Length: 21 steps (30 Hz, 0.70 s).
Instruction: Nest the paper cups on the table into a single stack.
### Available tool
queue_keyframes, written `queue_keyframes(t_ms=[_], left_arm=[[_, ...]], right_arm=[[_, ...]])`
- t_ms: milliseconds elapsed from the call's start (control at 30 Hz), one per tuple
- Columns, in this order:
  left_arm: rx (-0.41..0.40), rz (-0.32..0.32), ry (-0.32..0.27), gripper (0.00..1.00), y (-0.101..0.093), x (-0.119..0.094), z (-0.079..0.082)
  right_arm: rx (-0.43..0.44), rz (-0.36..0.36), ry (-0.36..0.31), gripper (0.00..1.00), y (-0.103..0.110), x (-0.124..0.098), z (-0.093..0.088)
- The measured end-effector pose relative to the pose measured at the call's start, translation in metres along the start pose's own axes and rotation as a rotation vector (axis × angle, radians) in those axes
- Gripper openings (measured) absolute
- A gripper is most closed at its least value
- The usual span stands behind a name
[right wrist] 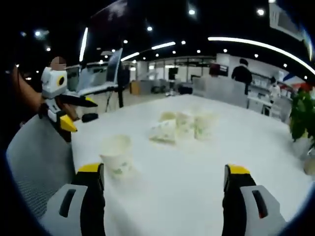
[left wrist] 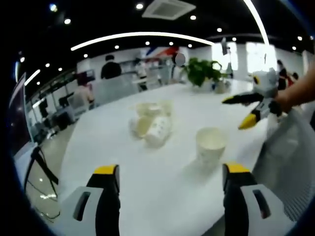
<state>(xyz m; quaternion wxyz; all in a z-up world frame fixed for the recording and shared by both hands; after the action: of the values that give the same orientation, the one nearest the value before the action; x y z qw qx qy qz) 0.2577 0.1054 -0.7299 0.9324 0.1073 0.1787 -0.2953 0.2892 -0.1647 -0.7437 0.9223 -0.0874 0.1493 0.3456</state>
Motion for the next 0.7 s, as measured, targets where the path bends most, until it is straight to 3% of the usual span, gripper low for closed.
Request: queue_keyframes(t_ms=[300, 600, 700], left_arm=[[-0.011, 0.0, -0.002, 0.83, 0.0, 0.0, 0.0], [-0.026, 0.012, -0.016, 0.83, 0.003, -0.002, 0.002], [-0.027, 0.012, -0.015, 0.82, 0.003, -0.003, 0.001]], right_arm=[[0.012, -0.059, -0.058, 0.98, -0.011, 0.0, 0.02], [0.051, -0.105, -0.074, 0.98, -0.005, 0.005, 0.009], [0.04, -0.102, -0.043, 0.97, -0.004, 0.008, 0.007]])
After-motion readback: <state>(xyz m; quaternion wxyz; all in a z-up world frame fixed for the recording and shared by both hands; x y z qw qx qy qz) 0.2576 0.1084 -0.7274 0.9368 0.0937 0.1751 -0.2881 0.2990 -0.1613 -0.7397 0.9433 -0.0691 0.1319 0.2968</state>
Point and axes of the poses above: the point that each gripper's makers call its tool centre point, and the gripper's own axes: x roughly forward along the fingers, y roughly to its left, z roughly out of its top, the point moved 4 cm from there along -x, roughly backward along the fingers, and after that the axes turned 2 degrees about -y, right-handed, at the moved point
